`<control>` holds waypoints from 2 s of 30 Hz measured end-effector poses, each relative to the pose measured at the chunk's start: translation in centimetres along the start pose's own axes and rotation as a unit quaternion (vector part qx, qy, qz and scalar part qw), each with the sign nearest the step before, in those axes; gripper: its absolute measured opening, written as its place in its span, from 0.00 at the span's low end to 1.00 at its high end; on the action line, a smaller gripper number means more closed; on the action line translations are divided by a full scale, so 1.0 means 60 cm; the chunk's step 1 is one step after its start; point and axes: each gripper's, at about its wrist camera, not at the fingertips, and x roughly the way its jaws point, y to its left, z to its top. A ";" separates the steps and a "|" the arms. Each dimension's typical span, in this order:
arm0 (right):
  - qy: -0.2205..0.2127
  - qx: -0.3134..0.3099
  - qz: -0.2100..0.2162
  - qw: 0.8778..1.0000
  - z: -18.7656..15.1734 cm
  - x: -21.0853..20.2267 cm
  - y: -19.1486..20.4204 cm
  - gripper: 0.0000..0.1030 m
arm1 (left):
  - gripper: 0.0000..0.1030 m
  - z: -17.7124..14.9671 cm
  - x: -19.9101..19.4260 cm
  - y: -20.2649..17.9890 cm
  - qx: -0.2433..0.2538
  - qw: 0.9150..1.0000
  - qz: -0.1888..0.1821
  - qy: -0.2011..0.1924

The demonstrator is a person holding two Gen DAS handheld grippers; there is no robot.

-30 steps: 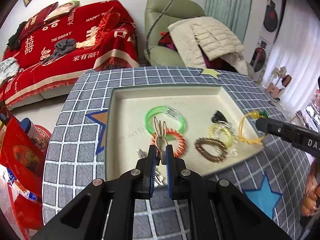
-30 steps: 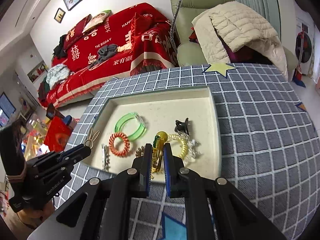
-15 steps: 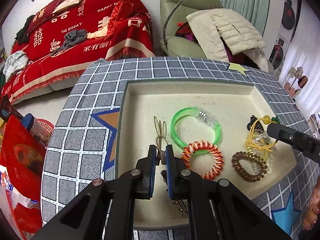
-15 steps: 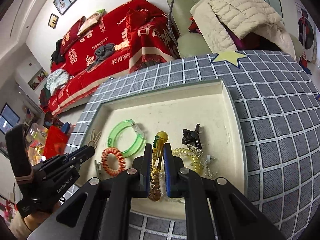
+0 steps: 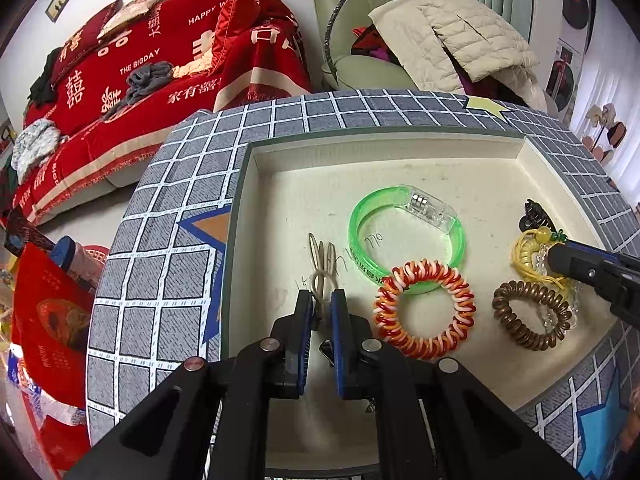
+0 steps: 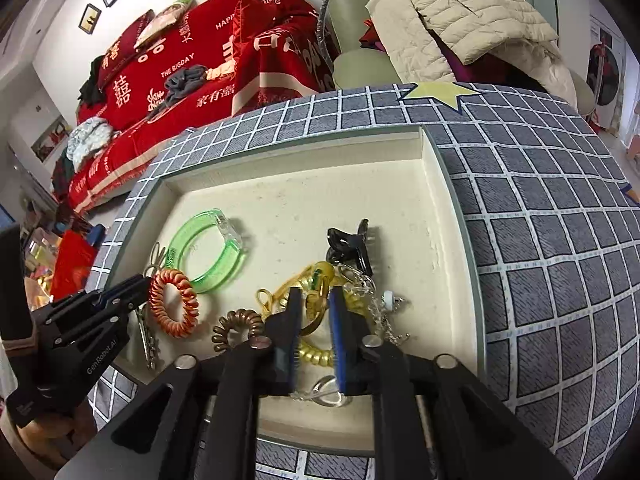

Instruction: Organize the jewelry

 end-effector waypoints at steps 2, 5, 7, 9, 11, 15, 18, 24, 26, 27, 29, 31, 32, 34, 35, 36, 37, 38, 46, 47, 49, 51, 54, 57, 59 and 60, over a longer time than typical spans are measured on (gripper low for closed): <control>-0.001 0.001 -0.002 1.000 -0.002 -0.002 0.001 0.56 | 0.29 -0.001 -0.003 -0.002 0.001 1.000 -0.002 -0.003; -0.009 -0.004 -0.003 1.000 -0.006 -0.013 0.004 0.58 | 0.29 -0.003 -0.011 -0.005 0.002 1.000 -0.002 -0.007; -0.014 -0.002 0.000 1.000 -0.006 -0.023 0.006 0.61 | 0.29 -0.002 -0.016 -0.007 0.002 1.000 -0.002 -0.010; -0.022 0.002 0.003 1.000 -0.008 -0.037 0.008 0.66 | 0.29 -0.002 -0.021 -0.008 0.000 1.000 -0.004 -0.012; -0.028 0.002 0.005 1.000 -0.011 -0.049 0.011 0.67 | 0.29 0.000 -0.026 -0.009 -0.002 1.000 -0.005 -0.015; -0.039 0.006 0.008 0.999 -0.016 -0.070 0.014 0.67 | 0.29 0.001 -0.038 -0.011 0.000 1.000 -0.002 -0.023; -0.043 0.012 0.011 0.999 -0.018 -0.085 0.013 0.67 | 0.29 0.001 -0.047 -0.011 0.001 1.000 -0.003 -0.029; -0.046 0.015 0.012 0.999 -0.025 -0.104 0.008 0.67 | 0.29 -0.005 -0.068 -0.015 0.001 0.999 -0.004 -0.036; -0.046 0.017 0.011 0.999 -0.029 -0.110 0.005 0.67 | 0.29 -0.006 -0.075 -0.018 -0.001 0.999 -0.005 -0.038; -0.045 0.019 0.012 0.999 -0.030 -0.112 0.003 0.68 | 0.29 -0.007 -0.078 -0.019 -0.001 0.999 -0.006 -0.038; -0.044 0.021 0.010 0.999 -0.034 -0.115 0.000 0.68 | 0.29 -0.008 -0.084 -0.022 0.000 0.999 -0.007 -0.039; -0.042 0.022 0.008 0.999 -0.038 -0.118 -0.002 0.68 | 0.30 -0.010 -0.089 -0.024 0.001 0.999 -0.007 -0.040; -0.042 0.022 0.008 0.999 -0.041 -0.120 -0.003 0.68 | 0.58 -0.011 -0.091 -0.024 0.001 0.999 -0.006 -0.039; -0.041 0.023 0.005 0.999 -0.043 -0.123 -0.005 0.68 | 1.00 -0.015 -0.096 -0.023 -0.005 0.999 -0.001 -0.038; -0.040 0.022 0.000 0.999 -0.045 -0.124 -0.005 0.68 | 1.00 -0.018 -0.105 -0.022 -0.011 0.999 0.003 -0.052; -0.039 0.020 -0.004 0.999 -0.048 -0.126 -0.007 0.68 | 1.00 -0.020 -0.112 -0.022 -0.011 0.998 -0.002 -0.059; -0.038 0.020 -0.006 0.999 -0.049 -0.127 -0.007 0.68 | 1.00 -0.020 -0.115 -0.023 -0.009 0.998 -0.006 -0.055; -0.038 0.019 -0.007 0.999 -0.050 -0.128 -0.009 0.68 | 1.00 -0.021 -0.118 -0.023 -0.008 0.999 -0.007 -0.053; -0.038 0.009 -0.016 0.999 -0.065 -0.142 -0.003 0.79 | 1.00 -0.036 -0.139 -0.023 -0.012 0.999 0.001 -0.049; -0.041 0.006 -0.018 0.999 -0.067 -0.144 -0.002 0.80 | 1.00 -0.040 -0.143 -0.023 -0.012 0.999 0.003 -0.050; -0.047 -0.001 -0.025 0.999 -0.072 -0.150 0.002 0.80 | 1.00 -0.048 -0.150 -0.022 -0.012 0.999 0.007 -0.051; -0.055 -0.002 -0.027 0.998 -0.080 -0.157 0.005 0.82 | 1.00 -0.056 -0.159 -0.021 -0.013 0.999 0.005 -0.052; -0.070 -0.001 -0.040 0.997 -0.091 -0.168 0.007 1.00 | 1.00 -0.070 -0.175 -0.020 -0.013 0.998 0.008 -0.058; -0.086 -0.010 -0.045 0.995 -0.101 -0.181 0.015 1.00 | 1.00 -0.084 -0.190 -0.019 -0.020 0.998 0.006 -0.060; -0.085 -0.017 -0.044 0.995 -0.107 -0.188 0.023 1.00 | 1.00 -0.096 -0.199 -0.018 -0.026 0.998 0.005 -0.059; -0.085 -0.019 -0.041 0.995 -0.108 -0.191 0.024 1.00 | 1.00 -0.102 -0.204 -0.018 -0.028 0.998 0.007 -0.060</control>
